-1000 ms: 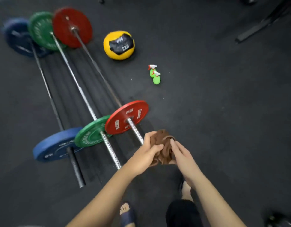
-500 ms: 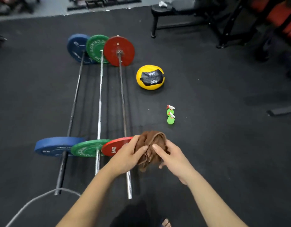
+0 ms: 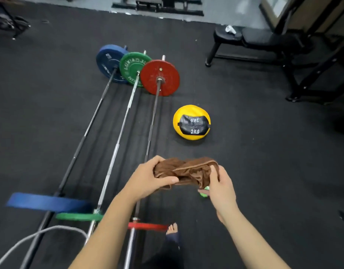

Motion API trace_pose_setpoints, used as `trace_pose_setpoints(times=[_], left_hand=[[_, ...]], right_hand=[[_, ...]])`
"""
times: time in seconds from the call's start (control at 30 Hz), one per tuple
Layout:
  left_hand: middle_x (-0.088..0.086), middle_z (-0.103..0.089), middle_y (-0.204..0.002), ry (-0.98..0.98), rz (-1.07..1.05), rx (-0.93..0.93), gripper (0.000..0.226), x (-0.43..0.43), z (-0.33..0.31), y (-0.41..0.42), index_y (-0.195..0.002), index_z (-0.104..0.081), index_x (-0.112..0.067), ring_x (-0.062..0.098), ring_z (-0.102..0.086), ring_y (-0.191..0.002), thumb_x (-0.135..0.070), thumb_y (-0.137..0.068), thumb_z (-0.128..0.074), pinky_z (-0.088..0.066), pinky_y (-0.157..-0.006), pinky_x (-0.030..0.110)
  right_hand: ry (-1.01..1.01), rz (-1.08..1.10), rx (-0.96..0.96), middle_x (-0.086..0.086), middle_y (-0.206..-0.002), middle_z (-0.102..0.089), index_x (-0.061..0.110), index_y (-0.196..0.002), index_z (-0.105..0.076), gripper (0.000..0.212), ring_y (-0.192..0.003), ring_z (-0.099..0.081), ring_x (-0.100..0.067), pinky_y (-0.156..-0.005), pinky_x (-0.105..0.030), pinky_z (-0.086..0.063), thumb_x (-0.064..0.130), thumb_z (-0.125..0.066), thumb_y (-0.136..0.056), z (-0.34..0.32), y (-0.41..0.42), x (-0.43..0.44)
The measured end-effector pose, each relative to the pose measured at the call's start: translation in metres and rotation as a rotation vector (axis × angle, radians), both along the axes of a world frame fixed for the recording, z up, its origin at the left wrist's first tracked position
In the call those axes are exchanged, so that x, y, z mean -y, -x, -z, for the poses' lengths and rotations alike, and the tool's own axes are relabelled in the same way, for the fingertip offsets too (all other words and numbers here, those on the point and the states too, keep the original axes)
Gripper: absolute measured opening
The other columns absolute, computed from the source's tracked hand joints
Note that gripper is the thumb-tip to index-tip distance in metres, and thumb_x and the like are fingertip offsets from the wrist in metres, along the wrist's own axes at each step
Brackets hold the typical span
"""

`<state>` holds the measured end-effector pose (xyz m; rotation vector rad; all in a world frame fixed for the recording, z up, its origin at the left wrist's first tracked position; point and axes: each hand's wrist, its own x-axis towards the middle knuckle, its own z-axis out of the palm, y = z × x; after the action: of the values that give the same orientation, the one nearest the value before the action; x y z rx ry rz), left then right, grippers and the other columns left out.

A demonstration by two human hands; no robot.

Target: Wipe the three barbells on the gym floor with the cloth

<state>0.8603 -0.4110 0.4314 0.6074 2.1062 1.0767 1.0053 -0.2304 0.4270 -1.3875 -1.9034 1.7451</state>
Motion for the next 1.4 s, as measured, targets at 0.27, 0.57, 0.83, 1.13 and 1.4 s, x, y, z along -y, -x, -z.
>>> trace_pose_setpoints(times=[0.27,0.57,0.83,1.13,1.4], left_hand=[[-0.015,-0.064,-0.097,0.274,-0.188,-0.205,0.043,-0.066,-0.012,0.141,-0.099,-0.045,-0.037,0.01,-0.065,-0.089,-0.055,-0.077,-0.078,-0.052,-0.074,0.037],[-0.001,-0.058,-0.08,0.361,-0.499,-0.191,0.032,-0.129,0.049,0.32,-0.075,-0.055,-0.018,0.025,-0.058,-0.081,-0.042,-0.093,-0.065,-0.044,-0.065,0.038],[0.011,-0.065,-0.081,0.412,-0.806,0.028,0.026,-0.25,0.158,0.559,-0.08,-0.051,-0.01,0.035,-0.061,-0.085,-0.025,-0.1,-0.05,-0.049,-0.077,0.043],[-0.004,-0.055,-0.081,0.416,-0.634,0.031,0.013,-0.358,0.293,0.77,-0.106,-0.04,-0.016,0.017,-0.053,-0.071,-0.018,-0.101,-0.052,-0.035,-0.06,0.034],[0.016,-0.048,-0.15,0.455,-0.478,0.109,0.072,-0.41,0.403,0.847,-0.157,-0.029,-0.011,0.032,-0.05,-0.135,-0.036,-0.094,-0.054,-0.046,-0.106,0.04]], right_hand=[[-0.216,-0.204,0.109,-0.008,-0.097,-0.071,0.024,-0.115,-0.07,0.033,-0.077,-0.069,-0.02,-0.054,-0.033,-0.061,0.036,-0.04,-0.108,-0.016,0.177,-0.092],[0.166,-0.221,0.12,-0.005,-0.09,-0.077,0.017,-0.092,-0.074,0.031,-0.085,-0.072,-0.019,-0.079,-0.031,-0.059,0.044,-0.06,-0.096,0.013,0.438,-0.191],[-0.022,-0.559,0.249,-0.004,-0.088,-0.071,0.013,-0.091,-0.063,0.035,-0.09,-0.067,-0.021,-0.075,-0.032,-0.049,0.048,-0.063,-0.097,0.167,0.699,-0.313],[-0.159,-0.665,0.248,0.003,-0.093,-0.065,0.021,-0.099,-0.061,0.017,-0.091,-0.061,-0.019,-0.074,-0.034,-0.042,0.038,-0.061,-0.1,0.327,0.897,-0.419],[-0.37,-0.697,0.294,0.0,-0.118,-0.066,0.021,-0.126,-0.061,0.034,-0.109,-0.059,-0.021,-0.091,-0.033,-0.048,0.035,-0.069,-0.096,0.422,0.979,-0.464]])
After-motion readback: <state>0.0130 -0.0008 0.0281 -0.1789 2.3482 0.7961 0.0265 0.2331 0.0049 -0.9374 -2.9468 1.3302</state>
